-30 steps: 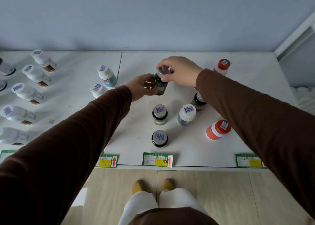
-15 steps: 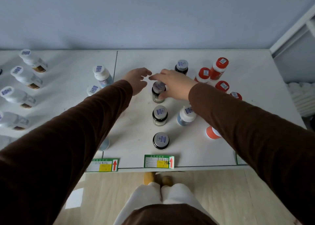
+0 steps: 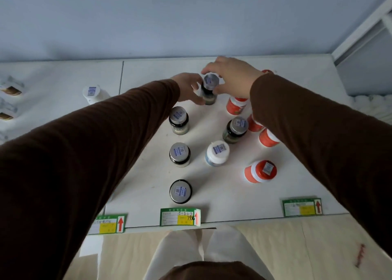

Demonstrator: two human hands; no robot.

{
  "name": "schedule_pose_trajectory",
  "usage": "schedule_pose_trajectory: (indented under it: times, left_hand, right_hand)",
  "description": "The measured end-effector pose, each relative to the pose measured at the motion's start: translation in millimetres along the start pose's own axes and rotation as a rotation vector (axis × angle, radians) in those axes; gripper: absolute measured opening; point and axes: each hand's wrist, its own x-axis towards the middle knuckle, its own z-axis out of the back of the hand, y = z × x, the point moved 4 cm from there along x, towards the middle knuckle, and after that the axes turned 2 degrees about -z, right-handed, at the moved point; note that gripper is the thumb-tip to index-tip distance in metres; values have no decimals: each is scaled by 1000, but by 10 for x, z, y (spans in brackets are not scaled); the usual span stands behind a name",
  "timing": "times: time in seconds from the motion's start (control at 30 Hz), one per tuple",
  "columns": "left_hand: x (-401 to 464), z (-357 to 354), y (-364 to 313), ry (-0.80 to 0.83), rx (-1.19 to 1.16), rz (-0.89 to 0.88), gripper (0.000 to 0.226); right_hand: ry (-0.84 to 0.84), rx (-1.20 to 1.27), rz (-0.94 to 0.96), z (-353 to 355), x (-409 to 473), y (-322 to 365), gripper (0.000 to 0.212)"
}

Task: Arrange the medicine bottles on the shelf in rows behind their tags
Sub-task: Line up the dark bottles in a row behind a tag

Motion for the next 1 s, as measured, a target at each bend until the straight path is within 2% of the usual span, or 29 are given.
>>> schedule_pose_trajectory:
  times: [0.07, 0.17, 0.4, 0.57, 0.7, 0.8, 0.9, 1.0]
  left_hand:
    - [79, -56, -36, -19, -45, -38, 40]
    - [123, -66, -27, -21, -120, -55, 31]
    - [-165, 250, 5, 77, -975, -123, 37]
    - [-334, 360, 14, 163, -1270, -103, 47]
    - [-397, 343, 67, 181, -1339, -100, 47]
    - [-410, 351, 107, 102, -1348, -117, 44]
    - [-428, 371, 162, 22, -1244, -164, 38]
    - [-461, 353, 211, -19, -1058, -106, 40]
  right_hand:
    - [18, -19, 26, -62, 66, -5, 50]
    - [-6, 20, 44, -71, 125, -64, 43]
    - [-111, 617, -70, 413, 199, -265, 36]
    - [-206, 816, -145, 542, 261, -76, 55]
    - [-217, 813, -180, 519, 326, 40, 55]
    - [-216, 770, -149, 496, 348, 80, 52]
    - [-209, 659, -47, 473, 370, 136, 37]
    - [-149, 517, 40, 368, 417, 243, 36]
